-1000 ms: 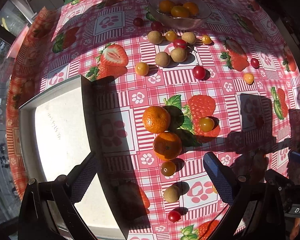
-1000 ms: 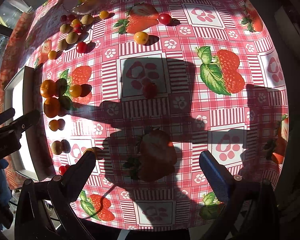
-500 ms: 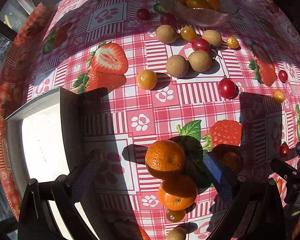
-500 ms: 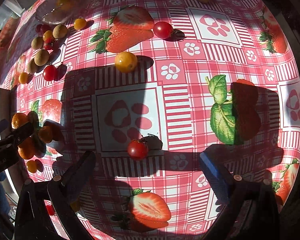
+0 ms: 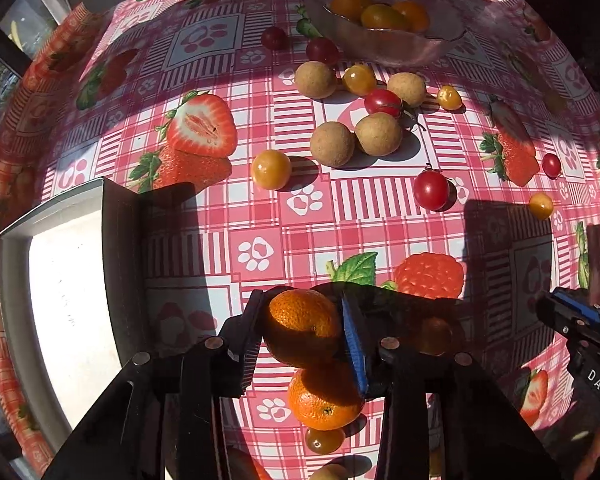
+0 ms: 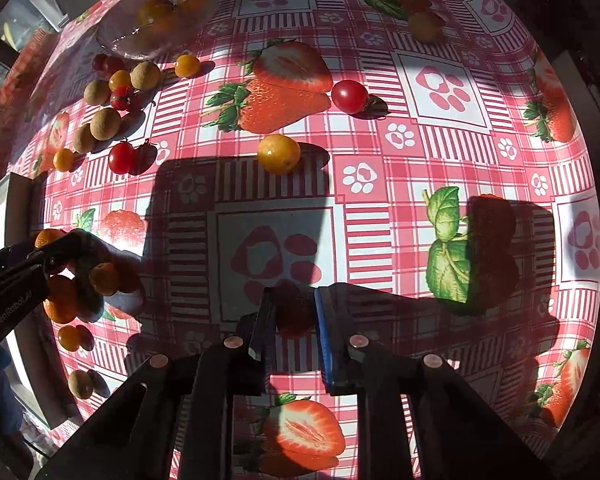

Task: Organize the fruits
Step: 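Grasp a mandarin with the left tool while the right tool grasps a red cherry tomato, then carry both fruits over the white tray and open both tools to drop them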

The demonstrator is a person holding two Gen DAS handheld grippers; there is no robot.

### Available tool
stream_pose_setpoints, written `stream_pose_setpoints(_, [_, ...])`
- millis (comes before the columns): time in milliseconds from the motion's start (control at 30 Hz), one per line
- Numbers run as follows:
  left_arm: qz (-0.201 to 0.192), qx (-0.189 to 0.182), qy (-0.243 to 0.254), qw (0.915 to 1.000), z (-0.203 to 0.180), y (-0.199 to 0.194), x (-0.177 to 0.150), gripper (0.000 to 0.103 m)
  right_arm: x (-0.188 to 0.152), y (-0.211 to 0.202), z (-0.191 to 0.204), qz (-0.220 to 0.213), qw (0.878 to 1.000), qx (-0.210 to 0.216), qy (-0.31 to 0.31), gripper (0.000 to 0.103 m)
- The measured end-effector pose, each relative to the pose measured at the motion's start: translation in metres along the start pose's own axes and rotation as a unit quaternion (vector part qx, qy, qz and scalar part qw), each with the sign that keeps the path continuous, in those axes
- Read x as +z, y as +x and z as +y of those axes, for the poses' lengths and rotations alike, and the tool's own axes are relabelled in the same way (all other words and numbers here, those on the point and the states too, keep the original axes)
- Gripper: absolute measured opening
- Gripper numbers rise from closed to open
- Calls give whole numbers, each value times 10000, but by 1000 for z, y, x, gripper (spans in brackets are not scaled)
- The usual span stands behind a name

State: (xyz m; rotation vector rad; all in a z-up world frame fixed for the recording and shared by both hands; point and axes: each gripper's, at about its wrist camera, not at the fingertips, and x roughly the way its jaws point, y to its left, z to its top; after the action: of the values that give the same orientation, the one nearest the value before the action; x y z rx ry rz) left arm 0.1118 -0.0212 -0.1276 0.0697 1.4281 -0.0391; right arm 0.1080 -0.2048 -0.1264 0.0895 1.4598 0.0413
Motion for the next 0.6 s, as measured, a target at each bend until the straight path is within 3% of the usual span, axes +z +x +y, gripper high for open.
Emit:
stream_pose_setpoints(167, [-64,-226,-90,9997,1,-7,-2,39,-6,-17,-15,-66,9988,437,194,20])
stream_pose_setpoints(600, [-430,-551,-411,9967,44,-61,-35,39,-29,-57,1,-63,9963,848,101,20])
